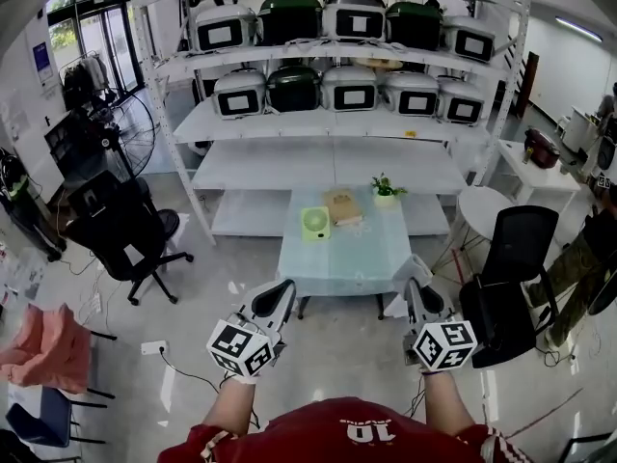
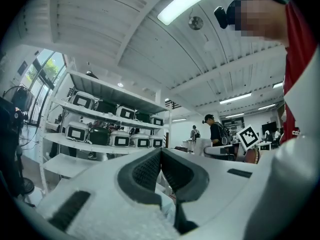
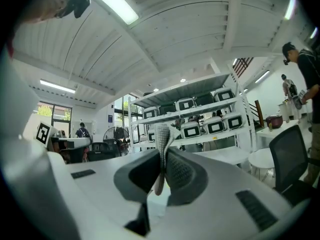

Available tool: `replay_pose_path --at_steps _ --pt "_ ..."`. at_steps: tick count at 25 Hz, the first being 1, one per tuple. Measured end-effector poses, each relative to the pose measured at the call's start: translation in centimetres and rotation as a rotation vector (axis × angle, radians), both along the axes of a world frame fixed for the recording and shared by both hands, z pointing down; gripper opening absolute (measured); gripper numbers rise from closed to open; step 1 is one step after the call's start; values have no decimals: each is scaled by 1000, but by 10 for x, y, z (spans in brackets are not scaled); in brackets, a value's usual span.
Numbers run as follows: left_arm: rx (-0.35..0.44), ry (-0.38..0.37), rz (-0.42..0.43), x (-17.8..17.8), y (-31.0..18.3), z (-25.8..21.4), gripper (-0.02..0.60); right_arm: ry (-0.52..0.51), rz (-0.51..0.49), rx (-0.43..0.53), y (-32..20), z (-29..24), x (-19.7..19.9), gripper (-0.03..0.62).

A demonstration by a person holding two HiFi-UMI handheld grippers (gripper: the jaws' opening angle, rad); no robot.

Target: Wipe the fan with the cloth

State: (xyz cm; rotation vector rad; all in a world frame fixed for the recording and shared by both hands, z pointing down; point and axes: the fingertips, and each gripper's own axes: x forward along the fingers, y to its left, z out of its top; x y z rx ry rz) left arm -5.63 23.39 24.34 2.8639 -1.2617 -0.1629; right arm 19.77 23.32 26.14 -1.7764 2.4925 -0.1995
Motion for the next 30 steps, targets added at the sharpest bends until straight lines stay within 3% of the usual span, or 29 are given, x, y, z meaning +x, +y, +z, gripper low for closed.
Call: replay_pose_path --at_steps 30 --pt "-30 32 27 -7 -13 -1 5 66 -24 -2 0 -19 -14 23"
